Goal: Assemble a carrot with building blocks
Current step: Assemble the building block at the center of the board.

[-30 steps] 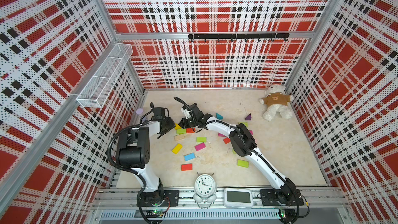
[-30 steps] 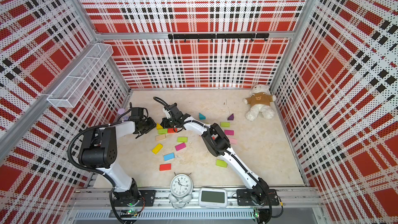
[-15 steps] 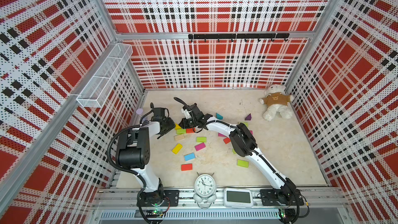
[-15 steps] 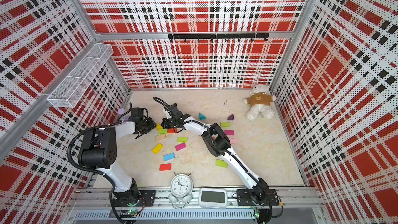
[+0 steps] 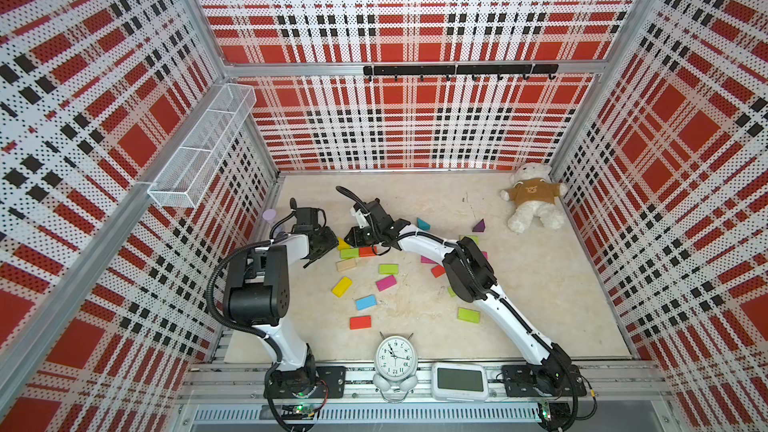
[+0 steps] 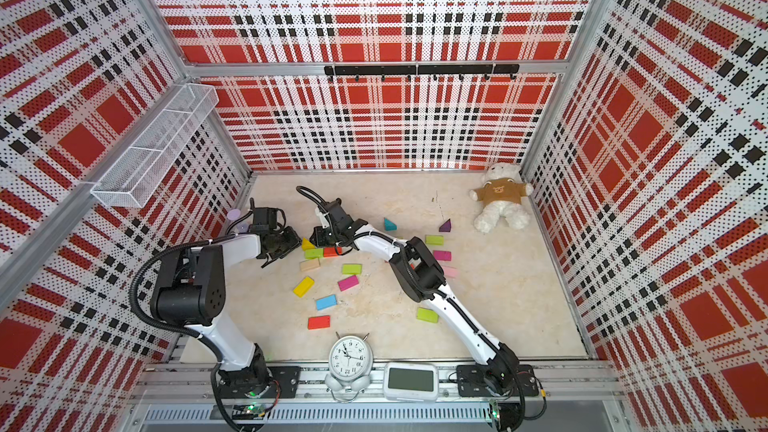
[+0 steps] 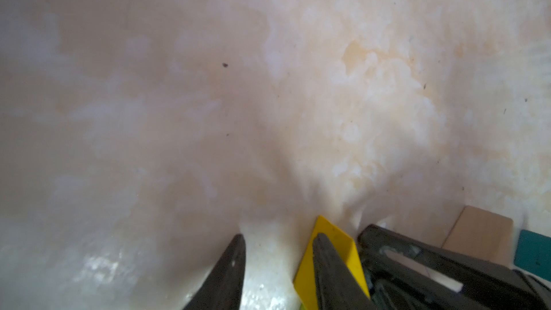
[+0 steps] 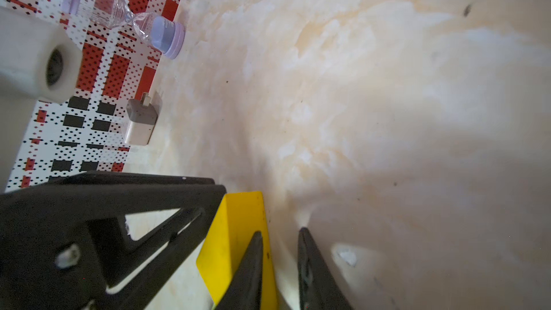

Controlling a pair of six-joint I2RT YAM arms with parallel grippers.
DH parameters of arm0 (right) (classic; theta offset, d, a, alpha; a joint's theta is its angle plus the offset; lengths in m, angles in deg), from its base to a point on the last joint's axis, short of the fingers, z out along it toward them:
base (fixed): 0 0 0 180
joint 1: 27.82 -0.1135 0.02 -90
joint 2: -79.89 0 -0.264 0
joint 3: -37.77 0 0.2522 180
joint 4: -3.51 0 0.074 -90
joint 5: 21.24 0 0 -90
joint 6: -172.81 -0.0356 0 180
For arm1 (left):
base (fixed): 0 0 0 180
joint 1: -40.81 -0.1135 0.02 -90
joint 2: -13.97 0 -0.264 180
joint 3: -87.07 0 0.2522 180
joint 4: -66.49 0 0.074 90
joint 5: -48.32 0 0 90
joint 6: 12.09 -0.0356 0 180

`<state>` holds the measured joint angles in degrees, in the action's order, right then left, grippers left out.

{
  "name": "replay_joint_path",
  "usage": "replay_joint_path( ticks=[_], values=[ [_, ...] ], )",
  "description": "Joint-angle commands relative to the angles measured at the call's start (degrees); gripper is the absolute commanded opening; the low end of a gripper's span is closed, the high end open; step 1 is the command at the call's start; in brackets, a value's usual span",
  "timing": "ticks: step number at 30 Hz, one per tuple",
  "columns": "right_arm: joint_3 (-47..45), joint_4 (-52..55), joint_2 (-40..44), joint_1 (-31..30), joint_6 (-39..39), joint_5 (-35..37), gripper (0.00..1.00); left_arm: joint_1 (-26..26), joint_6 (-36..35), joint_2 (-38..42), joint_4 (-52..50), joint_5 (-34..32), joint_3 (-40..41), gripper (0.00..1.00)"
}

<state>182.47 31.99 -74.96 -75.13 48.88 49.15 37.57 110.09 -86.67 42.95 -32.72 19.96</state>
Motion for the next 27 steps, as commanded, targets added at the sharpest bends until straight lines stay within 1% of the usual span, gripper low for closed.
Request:
replay_joint_path(
  ticks=[1, 6, 9, 12, 17, 20, 23, 27],
  values=[
    [1.7, -0.3, 2.4, 1.2, -0.2, 1.4, 0.26, -0.5, 0.4, 1.7, -1.6, -0.6, -2.5, 0.42],
    [3.6, 0.8, 3.8, 1.4, 2.0, 2.3, 0.27, -0.5, 0.3, 3.1, -2.2, -1.0, -3.7, 0.42],
    [3.4, 1.4, 5.4, 1.8, 2.7, 2.4, 0.30, -0.4, 0.1, 4.4, -3.1, -1.3, -4.4, 0.43],
    [1.1, 2.3, 8.7, 2.5, 4.5, 2.7, 0.36, -0.3, 0.2, 7.0, -3.4, -1.2, -4.6, 0.43],
    [-11.3, 0.0, 19.2, 4.4, 6.5, 5.2, 0.48, 2.7, -1.5, 11.0, -6.6, -2.4, -6.5, 0.46],
    [-15.3, 2.7, 23.2, 5.9, 8.0, 7.0, 0.57, 4.7, -1.9, 12.4, -8.5, -3.6, -7.2, 0.47],
    [-16.6, 6.0, 23.9, 7.0, 10.2, 9.0, 0.66, 6.1, -1.1, 12.7, -8.2, -3.0, -7.5, 0.49],
    [-15.0, 9.0, 21.4, 7.5, 11.3, 9.4, 0.71, 6.3, 0.2, 12.9, -7.4, -1.7, -7.5, 0.49]
  ],
)
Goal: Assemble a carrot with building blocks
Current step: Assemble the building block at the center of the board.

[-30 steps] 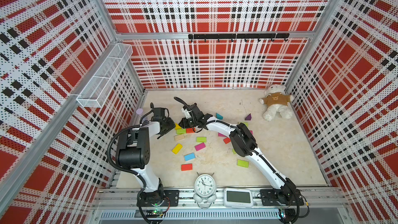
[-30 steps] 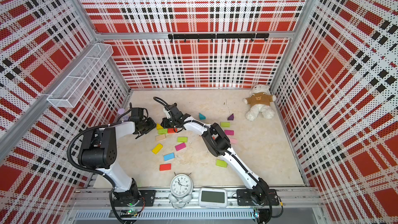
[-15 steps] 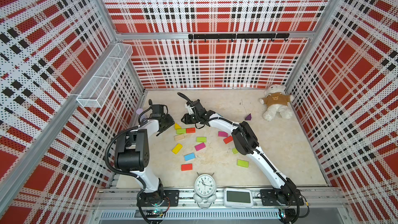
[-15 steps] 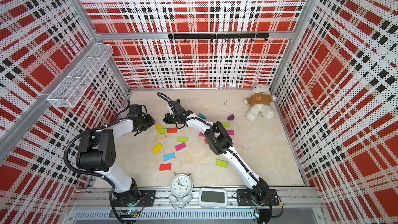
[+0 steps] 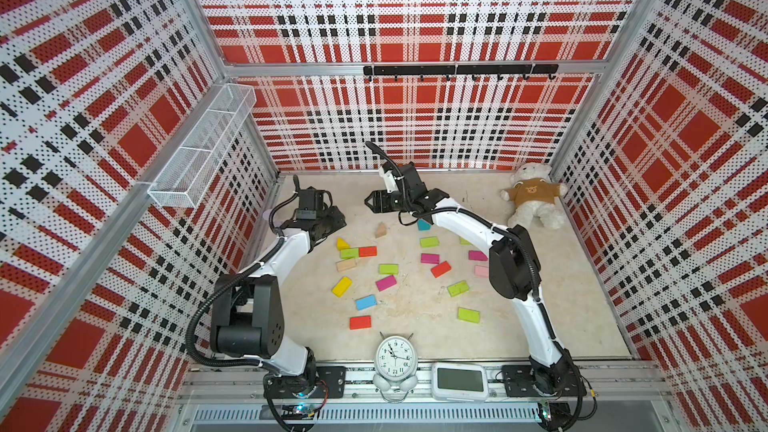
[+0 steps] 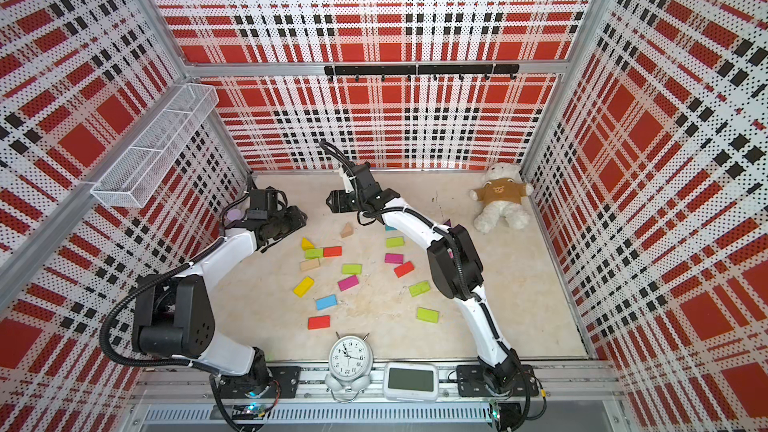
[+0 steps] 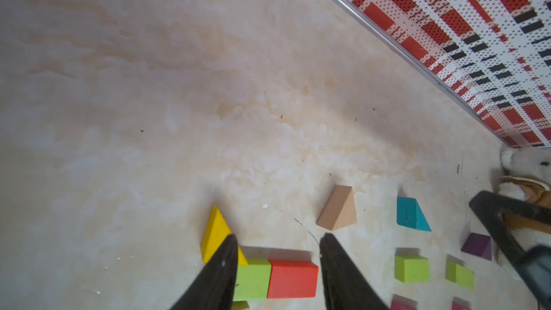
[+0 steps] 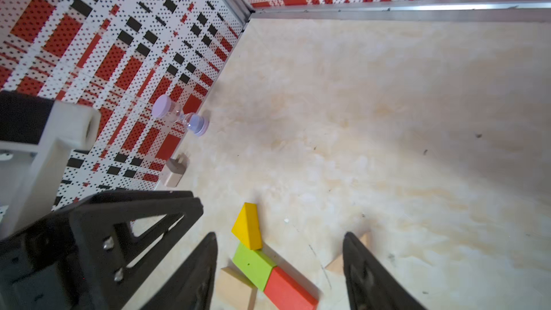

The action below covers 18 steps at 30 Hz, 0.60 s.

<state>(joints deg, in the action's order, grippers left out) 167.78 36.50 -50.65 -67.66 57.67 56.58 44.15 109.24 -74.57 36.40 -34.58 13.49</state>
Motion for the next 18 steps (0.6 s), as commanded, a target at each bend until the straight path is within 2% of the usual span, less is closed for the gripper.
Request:
replay_joint_path(
  ticks=[1, 12, 18],
  values=[
    [0.5, 5.4, -3.8, 0.0, 2.5, 2.1, 0.71, -0.4, 1.4, 1.0, -0.7, 0.6, -0.9, 0.49],
    [6.3, 8.2, -10.4, -0.3, 2.2, 2.0, 0.72, -1.6, 1.4, 2.5, -0.9, 2.2, 1.7, 0.50],
    [9.2, 10.0, -13.0, -1.2, 2.1, 1.5, 0.61, -2.0, 1.5, 2.4, 0.0, 3.1, 3.0, 0.50]
  ],
)
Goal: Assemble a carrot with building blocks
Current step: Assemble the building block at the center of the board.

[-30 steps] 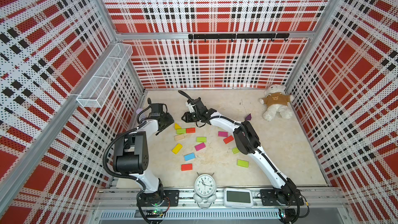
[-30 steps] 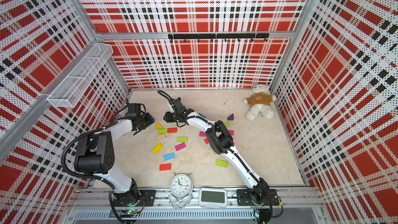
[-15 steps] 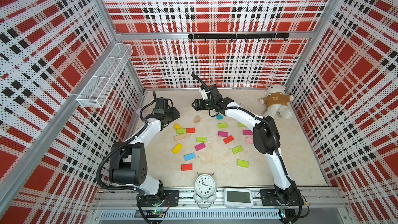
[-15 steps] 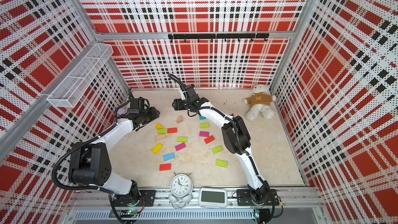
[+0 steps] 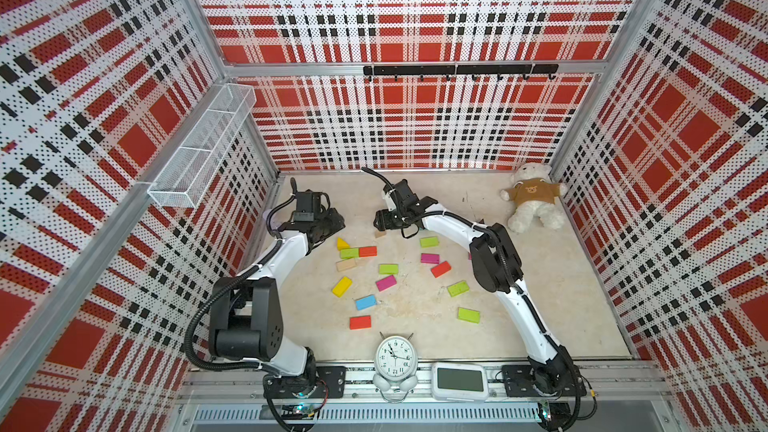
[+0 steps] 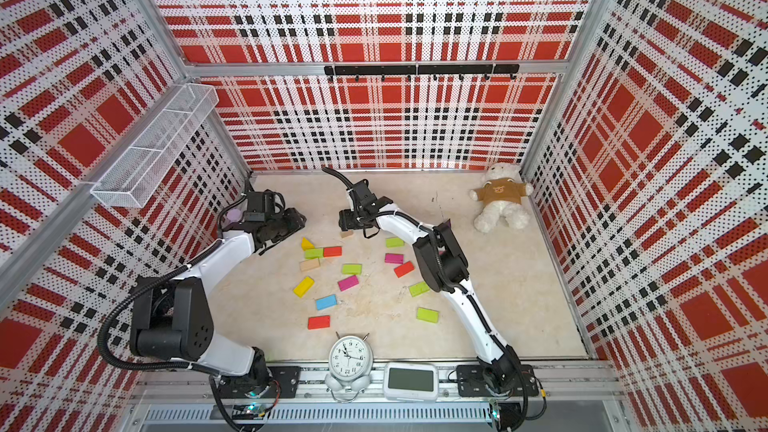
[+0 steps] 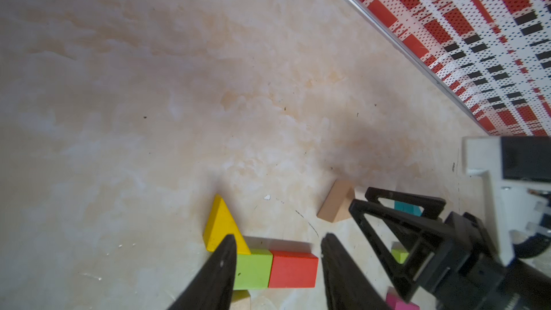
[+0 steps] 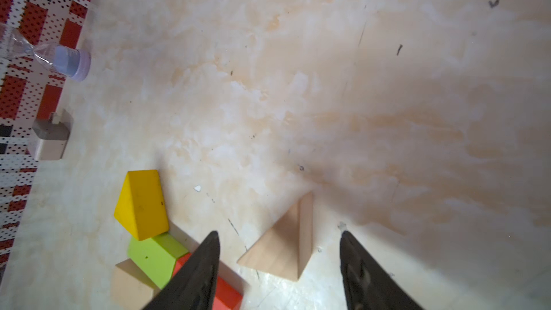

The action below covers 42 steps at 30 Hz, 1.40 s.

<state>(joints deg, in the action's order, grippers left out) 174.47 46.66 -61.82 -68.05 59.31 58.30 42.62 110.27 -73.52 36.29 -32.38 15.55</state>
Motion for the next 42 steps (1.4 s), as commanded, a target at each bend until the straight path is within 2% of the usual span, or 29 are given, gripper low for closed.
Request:
replay_joint_path(
  ticks=[1, 8, 20, 28, 35, 42],
  values=[
    [2.8, 0.0, -2.1, -0.9, 0.4, -0.4, 0.59, -0.4, 0.4, 1.3, 0.1, 0.9, 1.0, 0.50],
    [2.0, -0.2, -2.3, -1.5, -0.4, 0.0, 0.55, -0.6, 0.3, 1.5, 0.6, 1.4, 2.0, 0.50],
    [0.2, 0.1, -1.5, -1.7, 1.2, 2.9, 0.61, -0.5, 0.8, 1.5, 1.3, 1.6, 3.1, 0.50],
    [0.1, 0.5, -1.7, -2.0, 2.2, 4.2, 0.62, -0.7, 1.0, 1.2, 1.5, 1.8, 3.3, 0.50],
    [1.0, 1.2, -3.0, -2.6, 2.5, 4.0, 0.49, -0.6, 1.0, 1.2, 1.9, 1.8, 3.9, 0.50],
    [1.0, 1.4, -3.2, -3.0, 2.4, 4.0, 0.47, -0.6, 1.0, 1.3, 2.1, 2.0, 4.6, 0.50]
  ],
)
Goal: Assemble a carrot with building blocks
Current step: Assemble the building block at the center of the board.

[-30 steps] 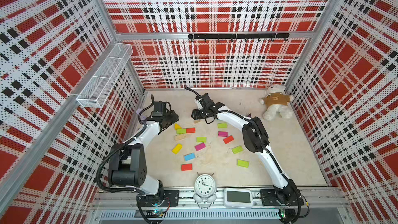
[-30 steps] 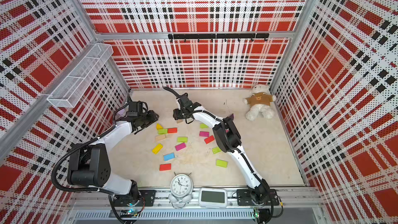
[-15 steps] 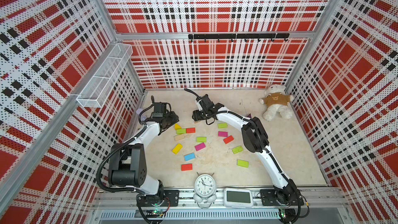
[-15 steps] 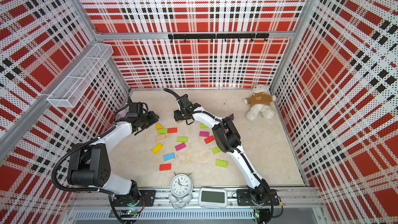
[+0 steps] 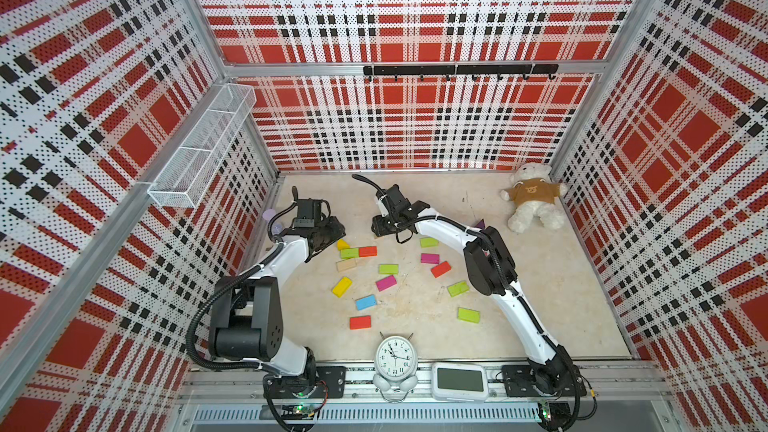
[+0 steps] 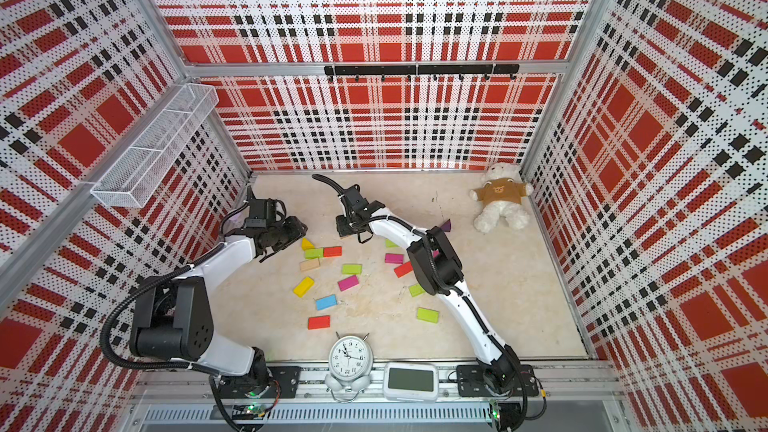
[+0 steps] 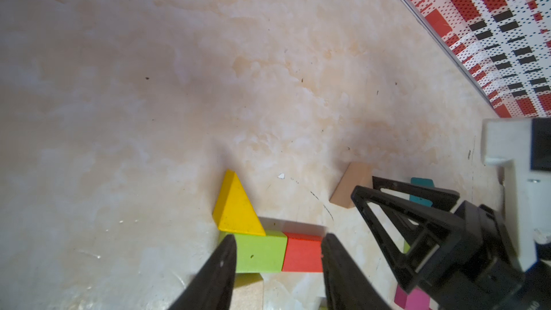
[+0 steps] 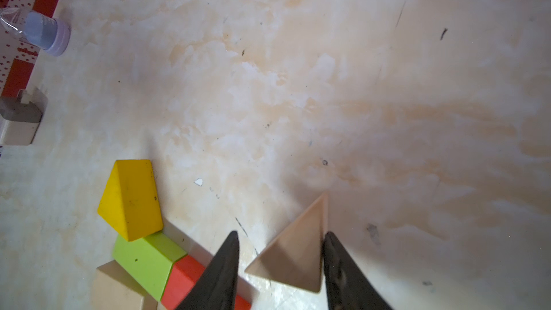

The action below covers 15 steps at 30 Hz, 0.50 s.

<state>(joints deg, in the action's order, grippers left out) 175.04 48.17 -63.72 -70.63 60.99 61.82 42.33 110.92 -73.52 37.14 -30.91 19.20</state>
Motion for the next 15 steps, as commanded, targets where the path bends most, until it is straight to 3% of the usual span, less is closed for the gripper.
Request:
replay_joint_path(
  ticks=[1, 15],
  values=[
    [0.4, 0.0, -1.3, -0.4, 0.7, 0.5, 0.47, -0.4, 0.3, 1.3, 1.3, 0.5, 0.9, 0.50],
    [-2.6, -0.8, 1.4, -1.6, 0.6, 0.7, 0.43, -0.5, 0.7, 1.8, 1.7, 0.6, 1.8, 0.50]
  ],
)
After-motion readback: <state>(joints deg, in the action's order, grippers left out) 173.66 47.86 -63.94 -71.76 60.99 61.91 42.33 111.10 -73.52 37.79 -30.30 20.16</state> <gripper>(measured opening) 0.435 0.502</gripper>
